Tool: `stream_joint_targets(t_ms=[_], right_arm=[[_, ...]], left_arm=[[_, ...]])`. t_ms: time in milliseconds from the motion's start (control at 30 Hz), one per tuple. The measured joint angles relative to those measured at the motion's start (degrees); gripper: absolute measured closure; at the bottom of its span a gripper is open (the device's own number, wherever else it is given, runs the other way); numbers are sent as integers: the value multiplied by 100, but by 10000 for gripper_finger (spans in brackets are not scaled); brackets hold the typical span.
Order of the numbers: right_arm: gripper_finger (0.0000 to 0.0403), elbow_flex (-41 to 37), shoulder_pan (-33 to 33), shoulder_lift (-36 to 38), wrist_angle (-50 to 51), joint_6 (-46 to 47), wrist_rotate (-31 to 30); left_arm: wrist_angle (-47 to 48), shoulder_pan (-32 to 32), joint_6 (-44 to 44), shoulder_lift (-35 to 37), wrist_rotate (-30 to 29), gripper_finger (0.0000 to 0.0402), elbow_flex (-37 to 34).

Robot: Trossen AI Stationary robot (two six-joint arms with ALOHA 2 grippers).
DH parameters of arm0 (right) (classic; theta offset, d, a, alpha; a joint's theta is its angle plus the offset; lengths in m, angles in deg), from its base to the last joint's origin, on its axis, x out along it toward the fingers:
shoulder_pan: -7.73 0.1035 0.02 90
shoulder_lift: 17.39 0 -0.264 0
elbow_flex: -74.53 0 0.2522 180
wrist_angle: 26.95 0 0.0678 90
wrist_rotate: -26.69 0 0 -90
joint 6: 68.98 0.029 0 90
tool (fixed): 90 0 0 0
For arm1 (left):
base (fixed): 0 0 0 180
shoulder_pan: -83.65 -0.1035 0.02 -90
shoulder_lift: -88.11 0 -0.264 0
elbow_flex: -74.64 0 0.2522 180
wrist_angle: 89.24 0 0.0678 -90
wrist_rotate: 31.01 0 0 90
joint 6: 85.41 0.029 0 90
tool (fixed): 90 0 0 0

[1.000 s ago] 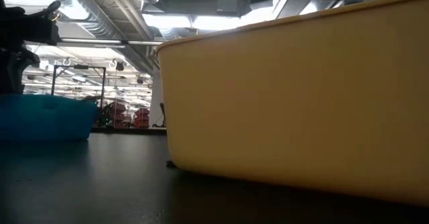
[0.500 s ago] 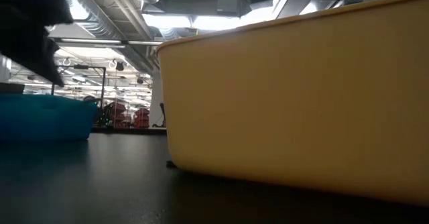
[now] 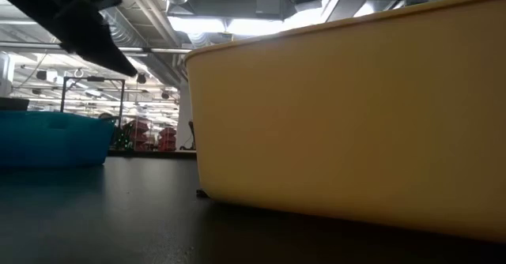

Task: Sort silverware by color (type)
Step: Put the blue spoon into the blue bin

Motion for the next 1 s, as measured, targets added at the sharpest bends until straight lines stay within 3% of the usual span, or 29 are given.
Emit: stream_joint_targets(t_ms=[367, 600, 767, 1000], right_arm=[[276, 0, 0, 0, -2, 0, -1], [276, 0, -2, 0, -3, 0, -1], [276, 0, -2, 0, -33, 0, -1], [276, 0, 0, 0, -78, 0, -1]], left_arm=[[-126, -1094, 600, -766, 1358, 339, -1], [107, -1387, 584, -1018, 1551, 339, -1], [469, -1420, 418, -1020, 2173, 339, 1], [800, -1375, -6, -975, 1966, 339, 10]])
